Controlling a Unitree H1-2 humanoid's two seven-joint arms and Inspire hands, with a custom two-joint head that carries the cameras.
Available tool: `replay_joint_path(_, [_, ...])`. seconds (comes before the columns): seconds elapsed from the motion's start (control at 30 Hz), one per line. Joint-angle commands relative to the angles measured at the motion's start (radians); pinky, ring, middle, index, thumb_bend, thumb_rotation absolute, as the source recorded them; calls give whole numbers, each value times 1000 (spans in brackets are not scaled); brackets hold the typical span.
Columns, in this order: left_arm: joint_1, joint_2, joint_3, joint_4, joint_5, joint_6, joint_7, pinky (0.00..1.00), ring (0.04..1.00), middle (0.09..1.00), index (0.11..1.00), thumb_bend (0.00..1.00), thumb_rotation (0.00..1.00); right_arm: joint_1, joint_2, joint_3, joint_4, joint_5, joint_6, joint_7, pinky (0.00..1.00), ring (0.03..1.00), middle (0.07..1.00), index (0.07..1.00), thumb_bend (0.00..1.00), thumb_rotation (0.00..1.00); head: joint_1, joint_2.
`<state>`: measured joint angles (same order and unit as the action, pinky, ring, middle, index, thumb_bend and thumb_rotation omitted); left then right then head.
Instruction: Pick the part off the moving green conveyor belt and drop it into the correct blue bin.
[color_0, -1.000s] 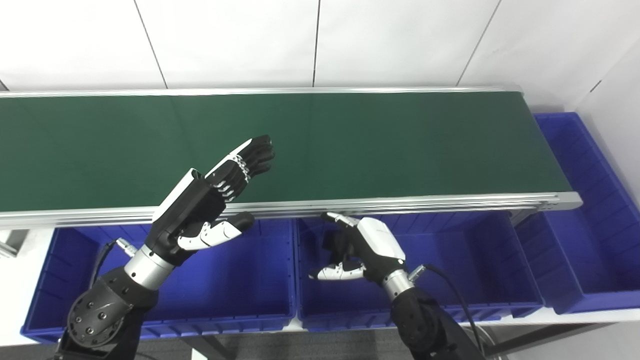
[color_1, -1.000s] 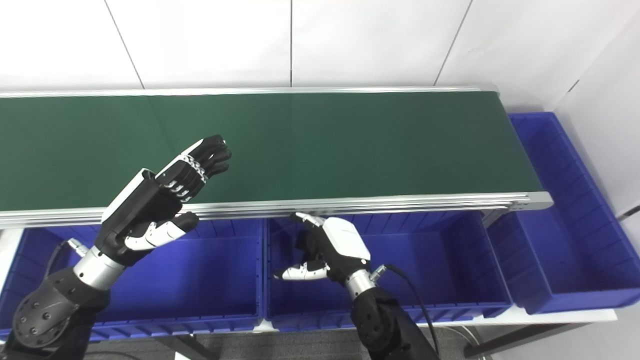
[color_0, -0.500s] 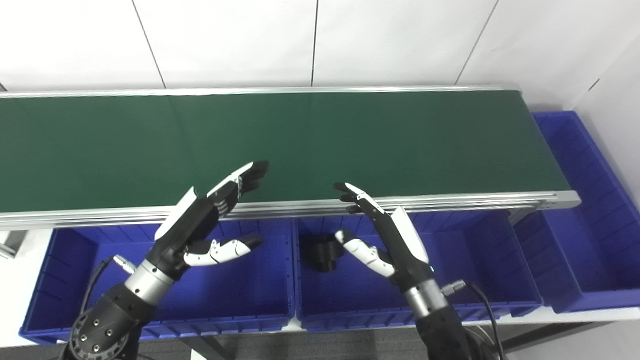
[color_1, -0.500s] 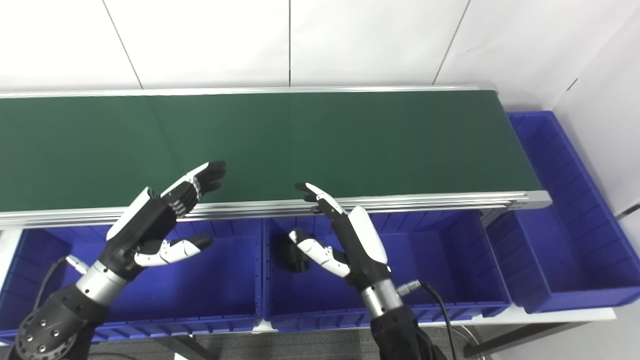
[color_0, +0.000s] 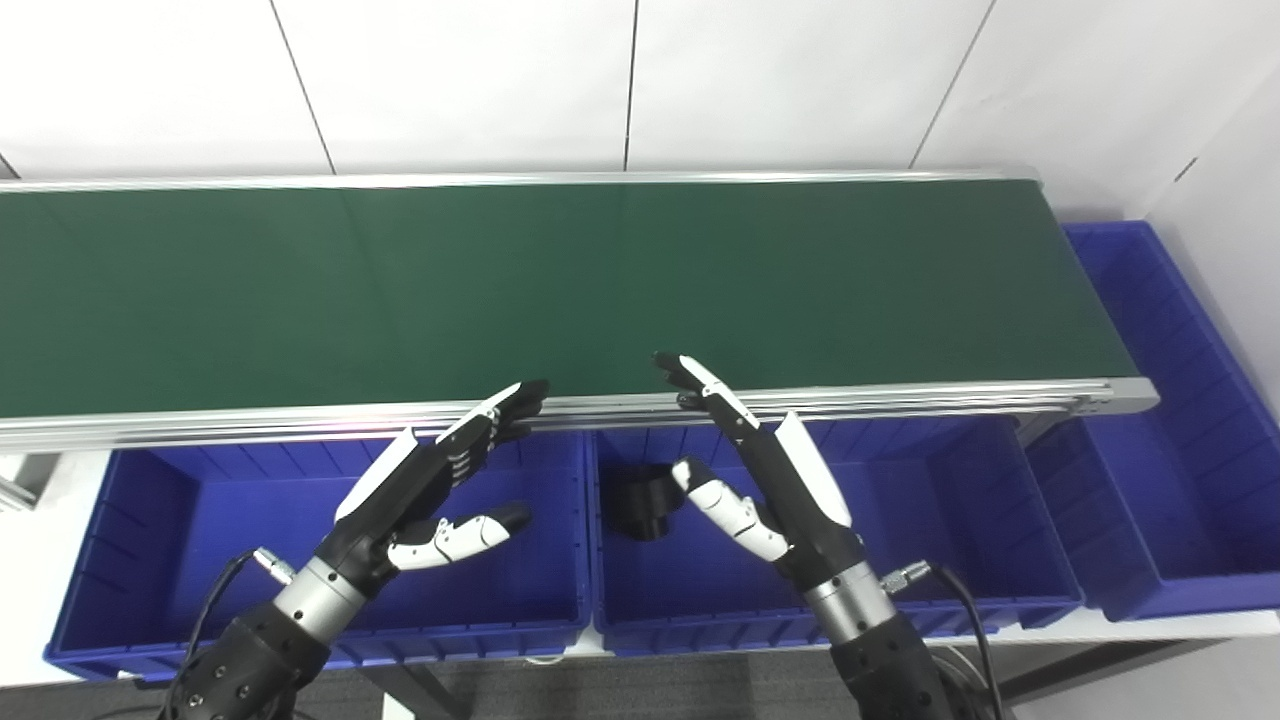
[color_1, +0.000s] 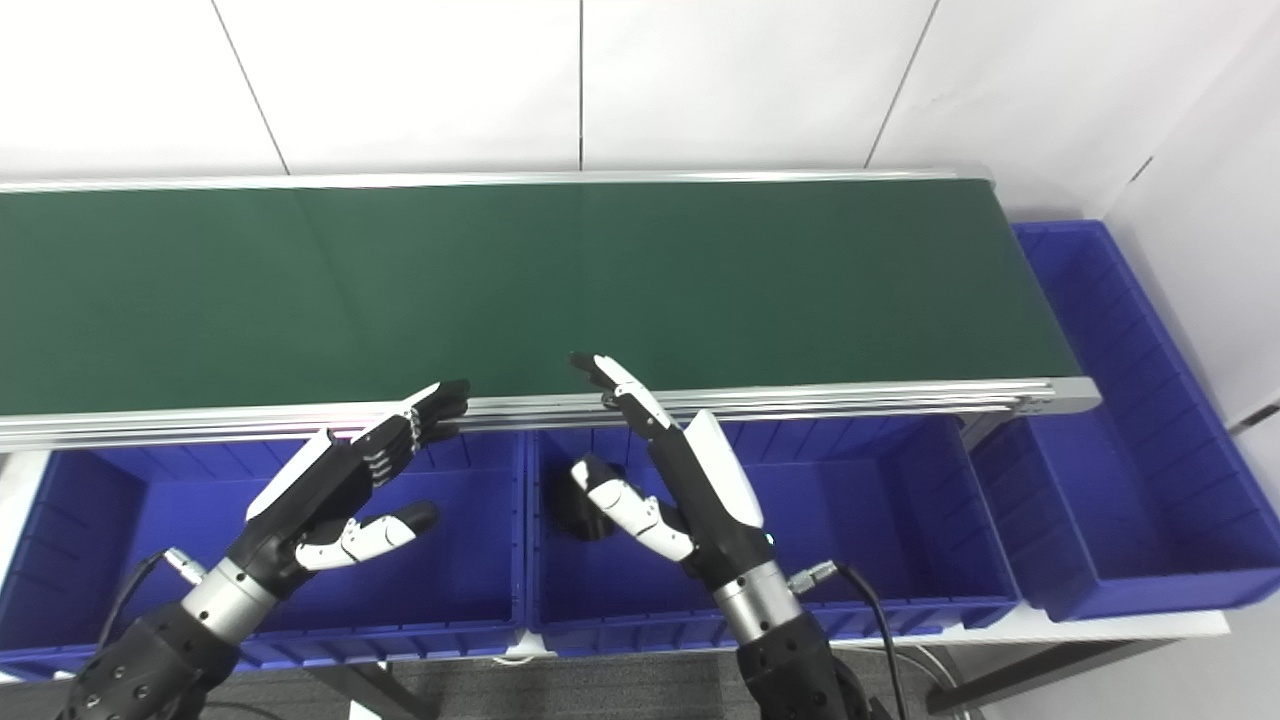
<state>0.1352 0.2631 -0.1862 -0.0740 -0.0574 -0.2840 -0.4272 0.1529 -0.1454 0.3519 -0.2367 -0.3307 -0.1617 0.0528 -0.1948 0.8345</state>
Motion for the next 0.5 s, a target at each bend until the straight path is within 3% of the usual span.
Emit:
replay_joint_path(0.0, [2,10,6,-38,-13,-30,6,928,961,964,940,380,558,-1,8,1,-2,11,-59,4,821,904,947,922,438,930,1,0])
replay_joint_path(0.33, [34,24,20,-84,-26,-24,6,927,971,968,939,359,544,0,5,5,36,12,-86,22,842,920,956,933,423,922,10,-11])
replay_joint_path(0.47, [30,30,27,-75,-43,-39,-1,934,976,973,946,360,552,-1,5,8,48,7,-92,29,757,818,956,942,437,946,13,-11])
